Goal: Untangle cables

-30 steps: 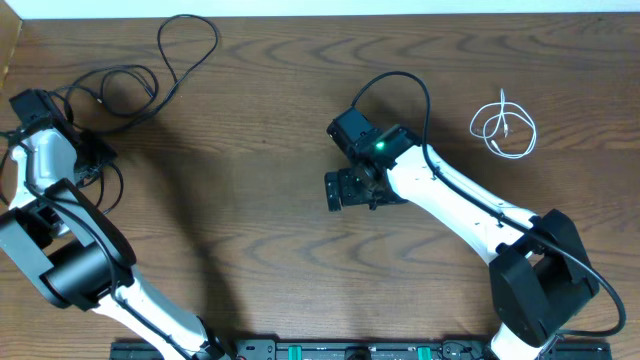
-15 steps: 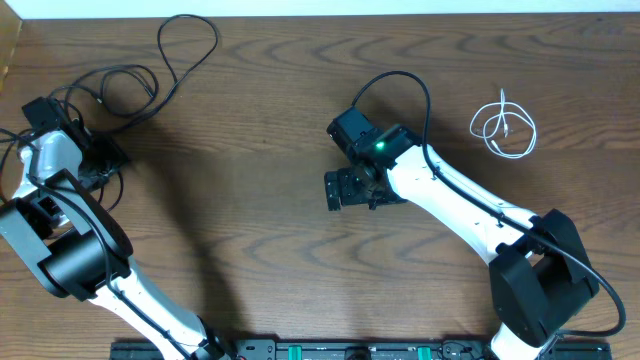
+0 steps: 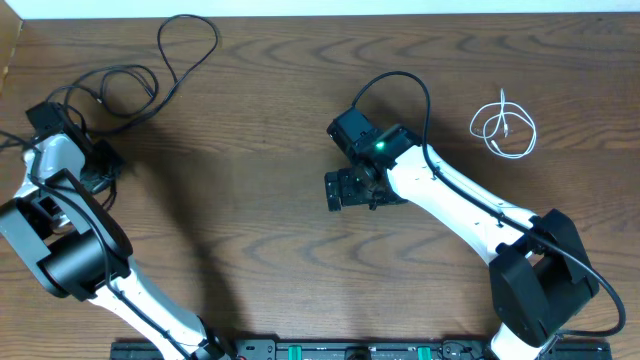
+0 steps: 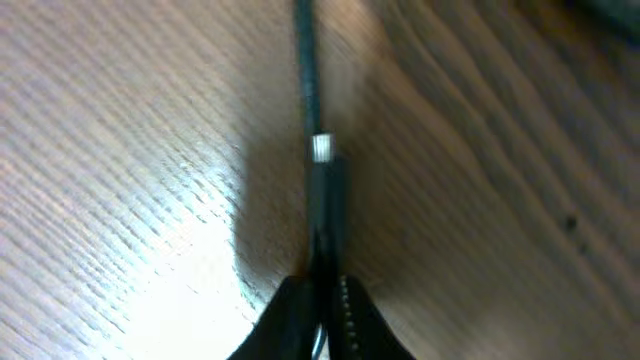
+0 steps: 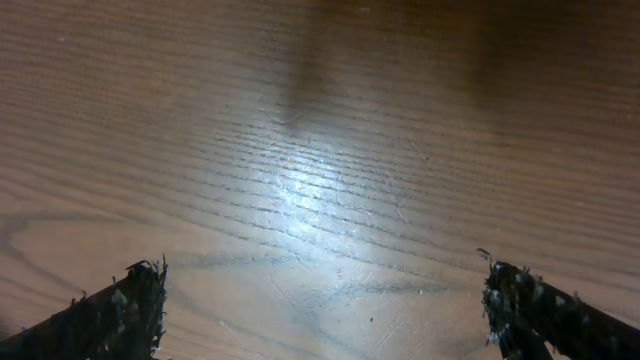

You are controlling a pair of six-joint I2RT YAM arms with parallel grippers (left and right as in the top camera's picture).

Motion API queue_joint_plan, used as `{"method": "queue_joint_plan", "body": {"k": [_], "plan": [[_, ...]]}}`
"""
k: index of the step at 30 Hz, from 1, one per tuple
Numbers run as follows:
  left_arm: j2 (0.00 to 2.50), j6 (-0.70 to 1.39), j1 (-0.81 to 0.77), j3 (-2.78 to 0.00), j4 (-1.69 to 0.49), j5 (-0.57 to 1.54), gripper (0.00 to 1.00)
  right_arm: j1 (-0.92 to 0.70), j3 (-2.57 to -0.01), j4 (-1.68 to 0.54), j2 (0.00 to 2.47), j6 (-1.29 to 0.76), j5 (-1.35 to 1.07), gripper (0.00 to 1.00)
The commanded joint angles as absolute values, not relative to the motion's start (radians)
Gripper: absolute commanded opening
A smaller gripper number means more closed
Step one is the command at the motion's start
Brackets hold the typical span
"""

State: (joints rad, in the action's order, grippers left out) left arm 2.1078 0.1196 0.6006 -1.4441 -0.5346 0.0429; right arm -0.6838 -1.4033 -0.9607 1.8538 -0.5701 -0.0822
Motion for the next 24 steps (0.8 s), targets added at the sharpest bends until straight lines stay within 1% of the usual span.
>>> {"method": "queue_joint_plan", "body": {"k": [1, 6, 9, 15, 21, 22, 23, 24], "plan": [[2.157, 0.228, 0.605, -1.426, -0.525, 0.060, 0.08, -0.689, -1.398, -0.961, 1.837, -0.583, -0.081, 0.99], [2.156, 0.319, 0.605, -1.475, -0.506, 0.152, 0.08, -0.689, -1.398, -0.961, 1.837, -0.583, -0.081, 0.99], [2.156, 0.320, 0.605, -1.522, -0.504, 0.219, 0.08, -0.689, -1.398, -0.961, 1.837, -0.583, -0.081, 0.99], [2.151, 0.319, 0.606, -1.586, -0.510, 0.224, 0.08, -0.689, -1.398, -0.961, 1.837, -0.583, -0.081, 0.99], [2.143, 0.318, 0.606, -1.592, -0.513, 0.224, 0.08, -0.689, -1.398, -0.961, 1.837, -0.583, -0.081, 0.99], [2.143, 0.317, 0.606, -1.592, -0.515, 0.224, 0.09, -0.689, -1.398, -0.961, 1.837, -0.583, -0.081, 0.99], [2.143, 0.316, 0.605, -1.592, -0.519, 0.224, 0.22, -0.689, -1.398, -0.962, 1.837, -0.583, -0.081, 0.99], [2.142, 0.316, 0.605, -1.592, -0.522, 0.224, 0.38, -0.689, -1.398, -0.962, 1.837, -0.583, -0.081, 0.99]]}}
